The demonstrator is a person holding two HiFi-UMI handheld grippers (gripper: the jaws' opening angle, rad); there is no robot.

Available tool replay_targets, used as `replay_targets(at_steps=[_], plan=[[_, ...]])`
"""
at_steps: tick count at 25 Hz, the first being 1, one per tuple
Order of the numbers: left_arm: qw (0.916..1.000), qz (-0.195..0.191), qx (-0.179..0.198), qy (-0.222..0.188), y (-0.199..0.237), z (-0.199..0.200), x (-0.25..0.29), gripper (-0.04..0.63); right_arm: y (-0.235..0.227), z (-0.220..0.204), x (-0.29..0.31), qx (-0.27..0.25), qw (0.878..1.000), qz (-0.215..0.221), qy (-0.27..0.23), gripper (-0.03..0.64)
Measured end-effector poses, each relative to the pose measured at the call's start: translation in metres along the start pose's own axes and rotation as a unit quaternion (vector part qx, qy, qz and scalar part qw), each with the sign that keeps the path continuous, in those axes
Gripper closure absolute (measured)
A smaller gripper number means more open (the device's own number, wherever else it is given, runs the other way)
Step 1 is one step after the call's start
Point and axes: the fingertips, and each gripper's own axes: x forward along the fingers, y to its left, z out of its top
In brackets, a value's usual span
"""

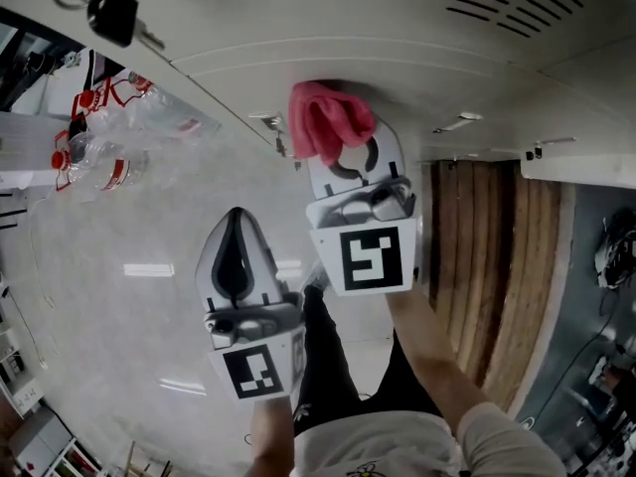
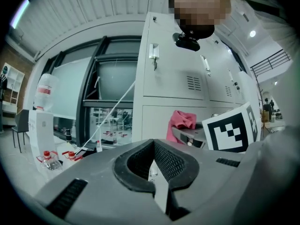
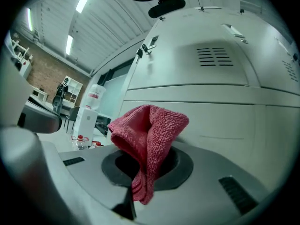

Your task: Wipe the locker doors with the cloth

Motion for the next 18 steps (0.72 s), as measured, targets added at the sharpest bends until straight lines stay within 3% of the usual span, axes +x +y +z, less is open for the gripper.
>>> replay_targets(at_steps=[7,18], plan=[[0.9993,-0.036,-0.011,0.006,-0.054,-0.008,0.016,0.578,-0.087,-0.013,-0.049,0.0,0.996,-0.084,-0.002,0.586],[0.9981,-0.061,0.005,-0.003,-0.098,-0.007,0.019,0.578,-0.144,-0.028,-0.084,0.006,0.992,-0.127,0.004,0.586]])
